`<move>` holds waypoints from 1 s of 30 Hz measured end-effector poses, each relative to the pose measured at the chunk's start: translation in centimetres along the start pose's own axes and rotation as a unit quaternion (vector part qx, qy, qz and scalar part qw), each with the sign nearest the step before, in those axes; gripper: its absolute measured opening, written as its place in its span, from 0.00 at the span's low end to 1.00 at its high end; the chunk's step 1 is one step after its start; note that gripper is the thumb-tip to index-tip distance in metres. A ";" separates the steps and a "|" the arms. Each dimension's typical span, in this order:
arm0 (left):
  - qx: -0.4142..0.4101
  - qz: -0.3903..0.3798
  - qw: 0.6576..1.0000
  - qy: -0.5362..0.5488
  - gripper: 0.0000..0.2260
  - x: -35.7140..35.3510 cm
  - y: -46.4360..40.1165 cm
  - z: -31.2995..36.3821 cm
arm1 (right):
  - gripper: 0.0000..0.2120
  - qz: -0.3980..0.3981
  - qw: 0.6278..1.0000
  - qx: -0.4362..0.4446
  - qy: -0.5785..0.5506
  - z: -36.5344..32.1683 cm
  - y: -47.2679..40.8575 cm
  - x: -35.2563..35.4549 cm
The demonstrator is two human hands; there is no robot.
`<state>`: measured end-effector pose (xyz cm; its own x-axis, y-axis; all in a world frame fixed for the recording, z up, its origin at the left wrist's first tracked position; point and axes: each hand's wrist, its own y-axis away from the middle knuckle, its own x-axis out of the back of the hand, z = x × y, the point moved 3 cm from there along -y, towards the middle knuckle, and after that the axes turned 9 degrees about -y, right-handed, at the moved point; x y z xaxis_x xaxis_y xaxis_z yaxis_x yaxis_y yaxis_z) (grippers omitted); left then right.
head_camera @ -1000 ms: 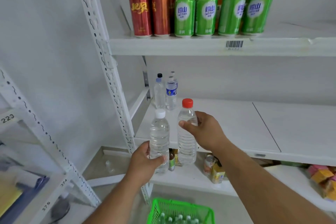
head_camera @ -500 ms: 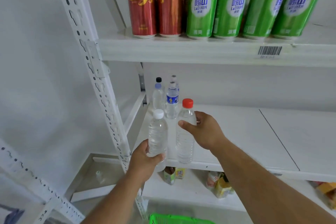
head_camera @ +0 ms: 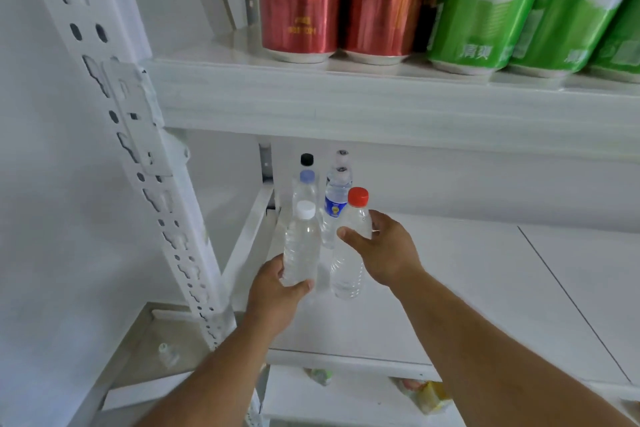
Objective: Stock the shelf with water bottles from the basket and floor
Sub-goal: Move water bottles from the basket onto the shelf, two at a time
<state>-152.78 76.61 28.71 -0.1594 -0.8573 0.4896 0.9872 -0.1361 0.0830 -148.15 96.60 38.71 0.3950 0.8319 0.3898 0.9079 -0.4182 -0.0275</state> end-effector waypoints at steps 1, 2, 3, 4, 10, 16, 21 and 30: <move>0.003 0.005 1.000 -0.007 0.21 -0.3 -0.8 -0.2 | 0.20 0.001 1.000 -0.003 -0.002 0.4 -0.8 -0.4; 0.006 0.012 1.000 -0.014 0.23 -0.6 -1.6 -0.3 | 0.20 0.001 1.000 -0.004 -0.002 0.9 -1.5 -0.7; 0.008 0.018 1.000 -0.016 0.24 -0.9 -2.4 -0.3 | 0.19 0.001 1.000 -0.004 0.000 1.3 -2.2 -1.1; 0.009 0.022 1.000 -0.013 0.24 -1.2 -3.1 -0.4 | 0.19 0.002 1.000 -0.003 0.003 1.7 -2.8 -1.4; 0.007 0.021 1.000 -0.003 0.23 -2.6 -6.6 -0.8 | 0.17 0.005 1.000 -0.005 0.001 3.6 -5.3 -3.0; 0.003 0.017 1.000 0.007 0.24 -3.3 -8.6 -0.6 | 0.13 0.007 1.000 0.003 -0.012 4.3 -6.8 -3.8; -0.001 0.016 1.000 -0.009 0.24 -3.6 -9.5 -0.6 | 0.17 0.002 1.000 0.015 -0.012 4.5 -7.8 -4.1; 0.009 0.000 1.000 -0.013 0.27 -3.7 -9.7 -0.8 | 0.24 -0.008 0.999 0.020 -0.030 4.7 -7.4 -4.2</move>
<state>-161.71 80.74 25.42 -0.1597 -0.8445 0.5111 0.9870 -0.1265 0.0993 -155.87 97.97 32.94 0.3871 0.8589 0.3354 0.9186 -0.3908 -0.0595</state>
